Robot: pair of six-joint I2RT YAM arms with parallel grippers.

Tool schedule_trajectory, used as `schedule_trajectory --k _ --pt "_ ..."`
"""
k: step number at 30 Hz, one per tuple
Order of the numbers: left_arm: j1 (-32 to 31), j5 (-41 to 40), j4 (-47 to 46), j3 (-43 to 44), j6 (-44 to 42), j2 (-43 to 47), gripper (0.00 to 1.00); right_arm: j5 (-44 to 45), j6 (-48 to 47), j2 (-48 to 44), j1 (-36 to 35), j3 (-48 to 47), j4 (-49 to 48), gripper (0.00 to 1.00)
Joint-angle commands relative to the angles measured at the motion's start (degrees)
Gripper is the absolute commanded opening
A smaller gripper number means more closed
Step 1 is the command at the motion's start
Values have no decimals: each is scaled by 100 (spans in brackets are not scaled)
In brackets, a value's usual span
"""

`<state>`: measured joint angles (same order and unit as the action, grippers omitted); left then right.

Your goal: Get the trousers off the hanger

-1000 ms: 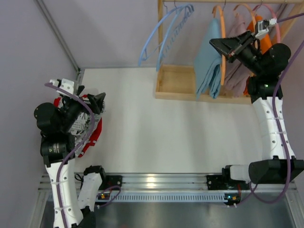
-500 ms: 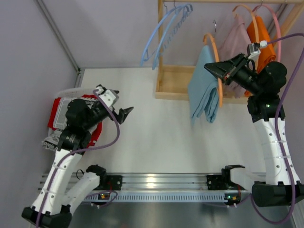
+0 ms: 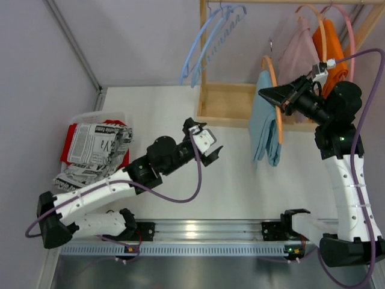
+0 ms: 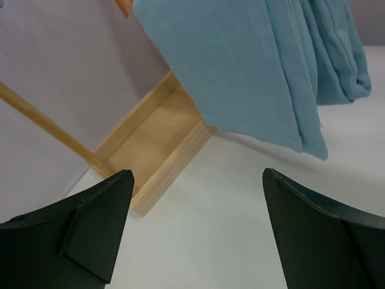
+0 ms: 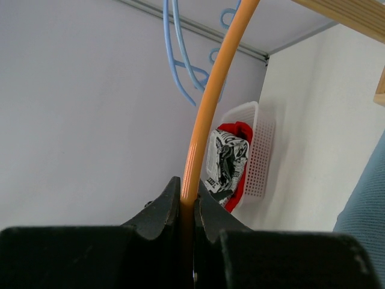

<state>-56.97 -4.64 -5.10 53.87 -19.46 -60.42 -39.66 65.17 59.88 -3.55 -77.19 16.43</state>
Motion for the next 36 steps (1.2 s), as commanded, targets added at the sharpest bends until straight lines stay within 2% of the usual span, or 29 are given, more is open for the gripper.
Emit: schedule_trajectory --k 1,5,10,14,25,29,30,31,33,36 --pt "-541 -1195 -1360 387 118 -583 94 134 -215 -301 -49 -358 -966 0" --pt "-1079 -1556 -2351 712 188 -1365 95 143 -180 -284 -58 -385 -1018 0" --pt "-1395 -1977 -2750 1046 469 -1981 94 125 -180 -231 -58 -525 -983 0" --pt "-1422 -2137 -2750 1572 786 -2464 91 116 -92 -248 -110 -482 -1124 0" --pt "-1431 -2172 -3023 2294 681 -3361 80 64 75 -310 -172 -499 -1212 0" --pt "-1317 -2392 -3076 2444 741 -3581 71 29 40 -336 -207 -587 -1194 0" --pt "-1221 -2435 -3076 2479 786 -3616 64 28 40 -345 -225 -596 -1160 0" --pt "-1168 -2436 -3067 2506 830 -3643 62 28 40 -345 -234 -596 -1142 0" --pt "-1071 -2384 -3084 2558 778 -3705 61 20 66 -363 -242 -604 -1185 0" --pt "-1009 -2339 -3076 2673 751 -3819 65 2 154 -363 -260 -587 -1229 0"
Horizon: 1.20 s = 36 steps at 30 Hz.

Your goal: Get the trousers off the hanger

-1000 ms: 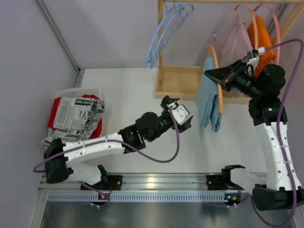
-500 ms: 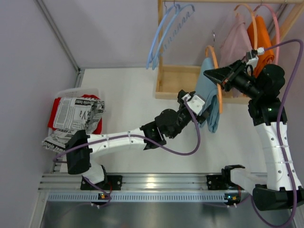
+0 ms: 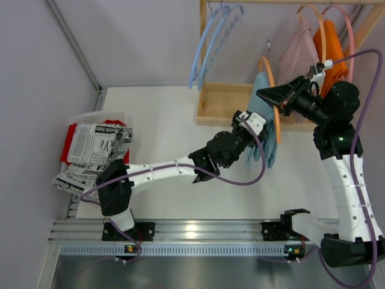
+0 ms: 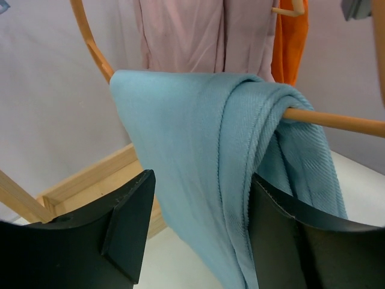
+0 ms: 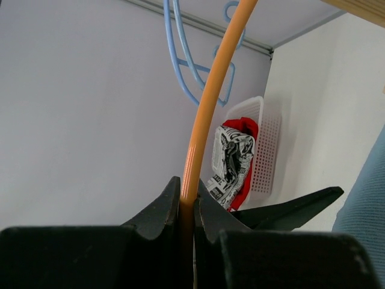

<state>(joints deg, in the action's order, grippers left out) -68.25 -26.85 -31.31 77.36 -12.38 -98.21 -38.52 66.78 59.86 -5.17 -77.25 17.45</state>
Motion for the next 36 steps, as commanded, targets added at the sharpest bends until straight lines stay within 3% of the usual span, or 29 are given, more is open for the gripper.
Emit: schedule_trajectory --k 1,5,17,21,24,30,34,35,36 --pt "127 -101 -455 384 34 -75 66 -120 1 -361 -124 -572 -1358 0" --pt "145 -40 -464 473 17 -163 74 -112 45 -360 -177 -510 -1420 0" --pt "119 531 -437 77 201 223 83 -103 115 -299 -186 -457 -1693 0" --pt "75 392 -429 77 149 198 84 -103 89 -273 -186 -484 -1666 0" --pt "180 136 -193 226 262 118 78 -112 10 -290 -195 -466 -1561 0" --pt "725 198 292 499 711 48 57 -138 -42 -325 -186 -440 -1534 0" --pt "769 417 301 525 632 127 26 -120 -51 -352 -186 -352 -1534 0" --pt "760 557 301 517 658 153 12 -120 -43 -360 -186 -334 -1552 0" --pt "760 628 301 525 667 188 6 -120 -69 -352 -186 -308 -1552 0"
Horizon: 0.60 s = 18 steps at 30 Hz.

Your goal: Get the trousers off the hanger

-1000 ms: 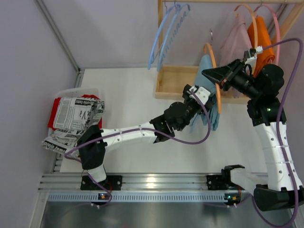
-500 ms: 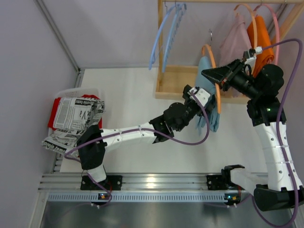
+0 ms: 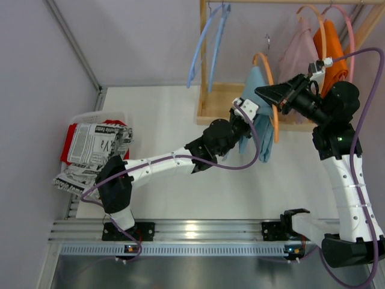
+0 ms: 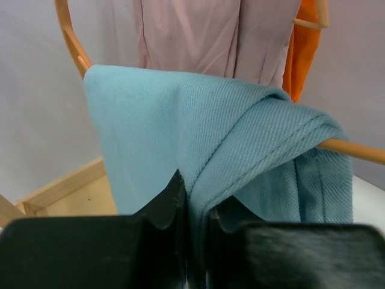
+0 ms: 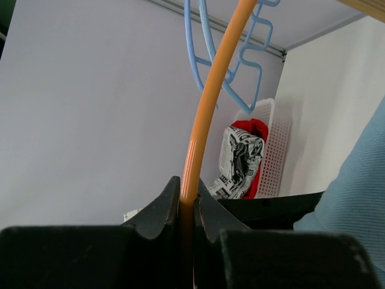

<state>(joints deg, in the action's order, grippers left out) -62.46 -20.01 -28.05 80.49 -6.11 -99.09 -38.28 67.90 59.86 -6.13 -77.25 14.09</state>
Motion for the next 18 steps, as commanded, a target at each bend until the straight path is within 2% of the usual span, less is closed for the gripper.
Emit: schedule_trajectory --k 1,9,18 --pt "181 5 -25 222 40 337 0 -144 -189 -369 -90 -230 -1224 0" --pt "32 436 36 616 -83 741 0 -30 -488 -536 -81 816 -1268 0" --pt "14 68 554 1152 -180 1400 0 -285 -76 -440 260 1581 -1777 0"
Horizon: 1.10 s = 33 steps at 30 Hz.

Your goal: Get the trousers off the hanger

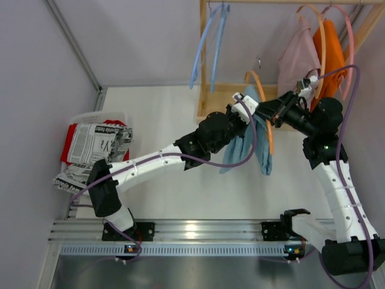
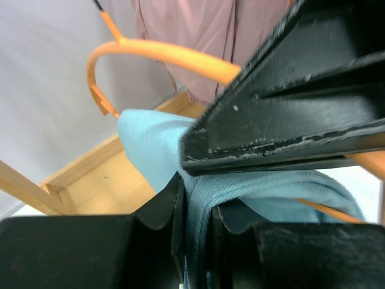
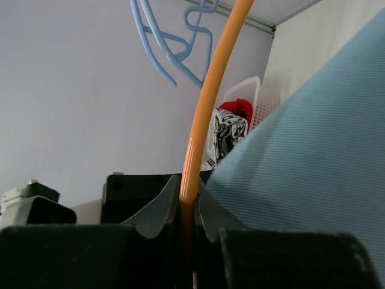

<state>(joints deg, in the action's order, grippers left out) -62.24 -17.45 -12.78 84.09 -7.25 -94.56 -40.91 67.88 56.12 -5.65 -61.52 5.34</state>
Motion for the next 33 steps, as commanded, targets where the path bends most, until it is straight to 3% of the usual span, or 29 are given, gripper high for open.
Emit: schedule_trajectory --k 1,13,23,33 --pt "-8 -214 -781 871 -93 983 0 -75 -47 -40 248 104 -938 0" --pt "-8 -259 -533 1829 -383 1406 0 -32 42 329 934 509 -1106 0" --pt "-8 -136 -471 2918 -558 1327 0 320 -669 646 943 764 -763 0" --pt "-8 -399 -261 2902 -936 1642 0 426 -1250 769 917 1255 -640 0"
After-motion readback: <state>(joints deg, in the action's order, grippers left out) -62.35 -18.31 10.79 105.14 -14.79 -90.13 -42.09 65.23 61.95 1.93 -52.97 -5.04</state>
